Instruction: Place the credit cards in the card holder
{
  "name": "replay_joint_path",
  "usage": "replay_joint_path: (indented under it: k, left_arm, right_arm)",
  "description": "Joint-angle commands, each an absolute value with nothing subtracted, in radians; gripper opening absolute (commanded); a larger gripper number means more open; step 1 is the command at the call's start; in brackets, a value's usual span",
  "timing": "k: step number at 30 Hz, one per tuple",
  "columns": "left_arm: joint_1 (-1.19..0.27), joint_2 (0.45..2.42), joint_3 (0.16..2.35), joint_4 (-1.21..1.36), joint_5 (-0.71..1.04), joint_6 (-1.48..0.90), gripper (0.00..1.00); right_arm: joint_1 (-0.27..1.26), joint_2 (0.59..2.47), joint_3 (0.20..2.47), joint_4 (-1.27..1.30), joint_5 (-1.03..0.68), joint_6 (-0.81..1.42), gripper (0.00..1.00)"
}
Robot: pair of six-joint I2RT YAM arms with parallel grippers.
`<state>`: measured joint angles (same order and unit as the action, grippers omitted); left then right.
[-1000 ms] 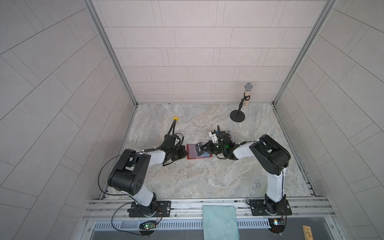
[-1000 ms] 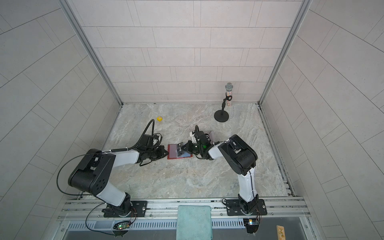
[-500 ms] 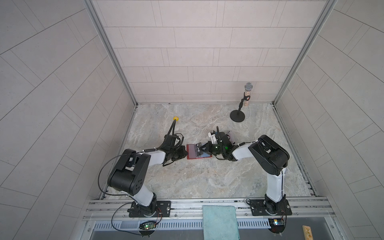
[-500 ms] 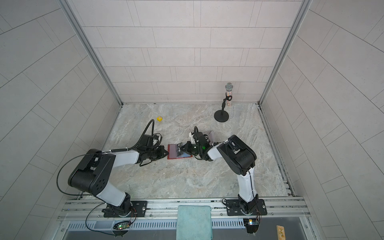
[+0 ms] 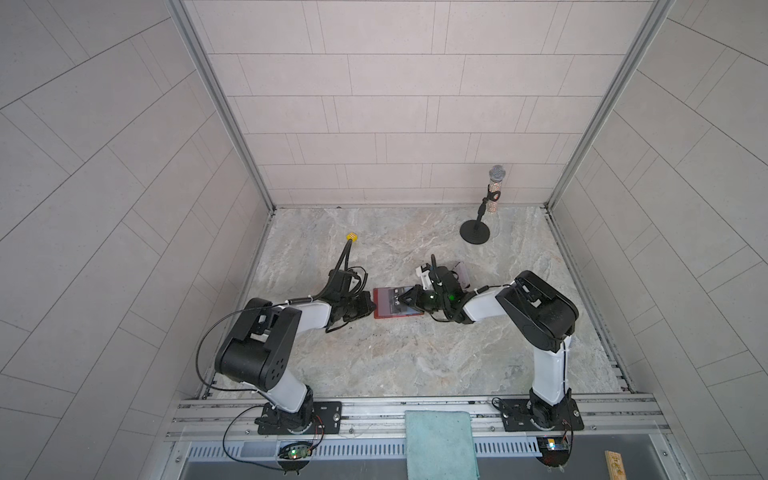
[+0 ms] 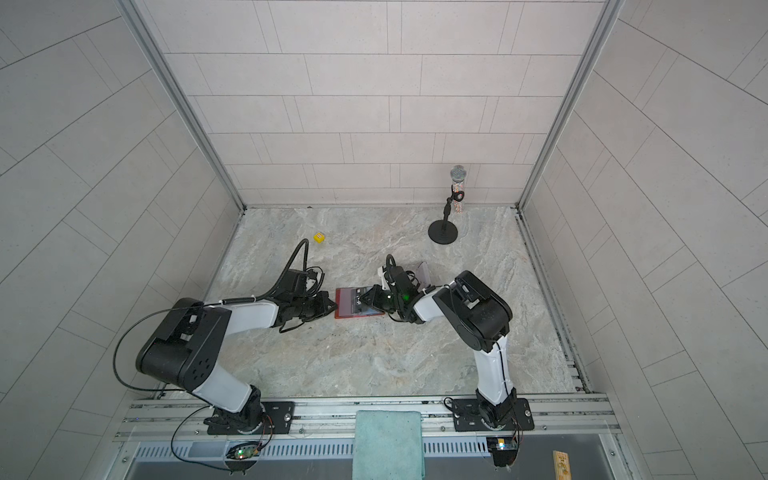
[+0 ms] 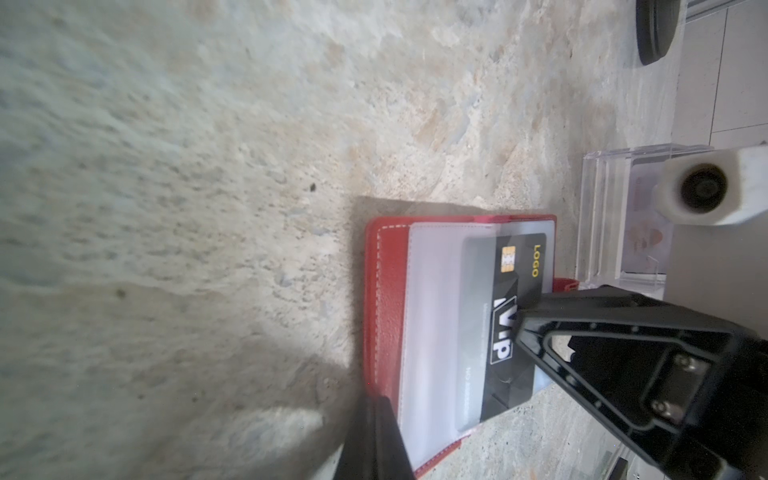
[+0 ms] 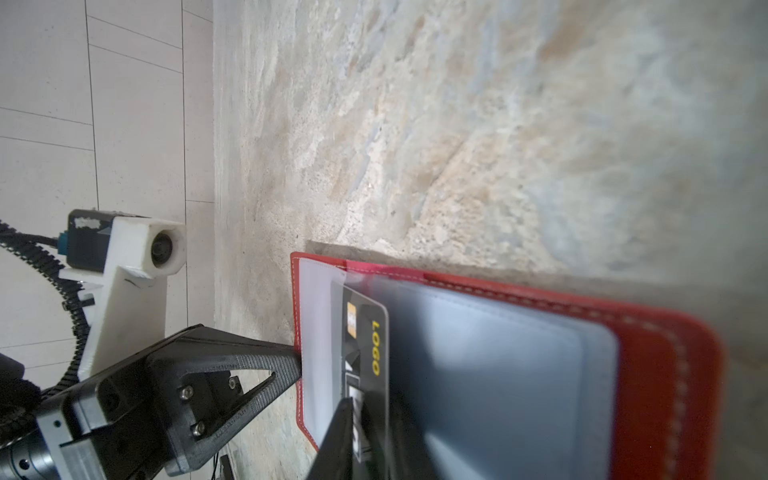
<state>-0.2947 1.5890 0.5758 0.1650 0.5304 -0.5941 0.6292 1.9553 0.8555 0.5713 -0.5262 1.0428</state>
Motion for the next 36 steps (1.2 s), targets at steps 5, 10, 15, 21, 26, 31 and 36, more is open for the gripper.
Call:
replay_joint_path:
  k: [5, 10, 15, 21, 26, 31, 36]
  left_arm:
    - [-0.296, 1.582, 0.563, 0.132, 0.514, -0.581, 0.00]
    - [-0.296, 1.581, 0.566, 0.129, 0.518, -0.576, 0.00]
    - [-0.295, 1.575, 0.566, 0.123, 0.523, -0.566, 0.00]
    - [-0.296, 1.565, 0.571, 0.114, 0.529, -0.557, 0.00]
    - [-0.296, 1.564, 0.575, 0.110, 0.535, -0.555, 0.00]
    - [-0.296, 1.560, 0.577, 0.103, 0.537, -0.551, 0.00]
    - [-0.296, 1.555, 0.582, 0.099, 0.542, -0.551, 0.00]
  right_arm:
    - [0.668, 1.889, 0.911, 0.282, -0.418, 0.917, 0.33]
    - [0.687, 1.875, 0.960, 0.174, -0.370, 0.854, 0.41]
    - [0.702, 1.862, 1.002, 0.080, -0.318, 0.806, 0.44]
    - [0.715, 1.840, 1.061, -0.028, -0.276, 0.744, 0.46]
    - [0.722, 1.834, 1.094, -0.081, -0.249, 0.718, 0.48]
    - [0.731, 1.829, 1.146, -0.169, -0.203, 0.670, 0.45]
    - [0.745, 1.830, 1.185, -0.248, -0.144, 0.636, 0.35]
